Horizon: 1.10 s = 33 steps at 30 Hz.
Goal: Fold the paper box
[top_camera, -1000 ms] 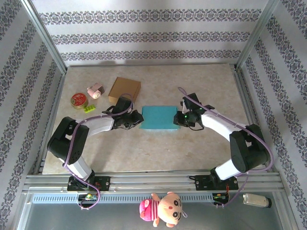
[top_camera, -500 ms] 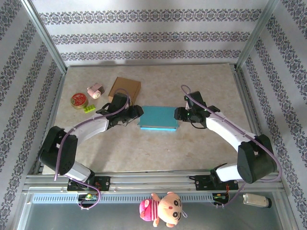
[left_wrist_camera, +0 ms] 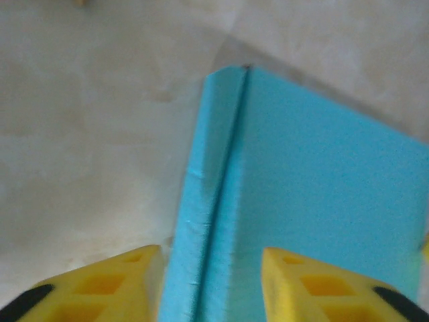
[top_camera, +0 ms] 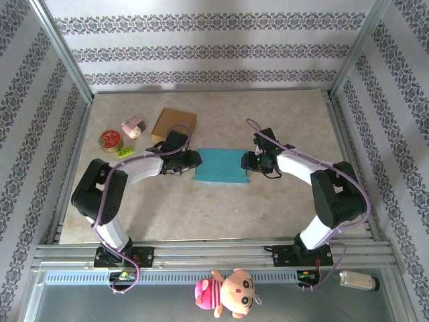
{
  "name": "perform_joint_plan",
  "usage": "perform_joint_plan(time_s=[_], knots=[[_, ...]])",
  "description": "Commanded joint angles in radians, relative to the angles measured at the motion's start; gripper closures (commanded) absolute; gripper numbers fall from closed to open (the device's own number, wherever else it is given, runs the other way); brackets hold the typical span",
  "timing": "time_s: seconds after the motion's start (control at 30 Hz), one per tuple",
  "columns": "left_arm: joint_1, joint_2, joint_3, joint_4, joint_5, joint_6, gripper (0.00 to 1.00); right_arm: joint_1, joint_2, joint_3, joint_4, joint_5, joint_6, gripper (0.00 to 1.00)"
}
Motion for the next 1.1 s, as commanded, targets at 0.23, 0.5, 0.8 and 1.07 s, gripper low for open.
perform_joint_plan(time_s=[0.23, 0.5, 0.8, 1.07], knots=[[-0.014, 0.098, -0.102, 0.097, 0.035, -0.019, 0.74, 0.041, 0.073, -0.049, 0.020, 0.110, -0.063, 0.57], [-0.015, -0.005, -0.109, 0.151, 0.080, -0.041, 0.70, 0.015, 0.033, -0.048, 0.048, 0.016, -0.046, 0.75], [0.002, -0.247, -0.138, 0.097, -0.033, -0.048, 0.30, -0.050, 0.054, -0.131, 0.155, -0.085, -0.052, 0.88], [0.050, -0.095, -0.046, 0.134, 0.206, 0.016, 0.21, -0.151, 0.072, -0.200, 0.285, -0.343, -0.023, 0.93]])
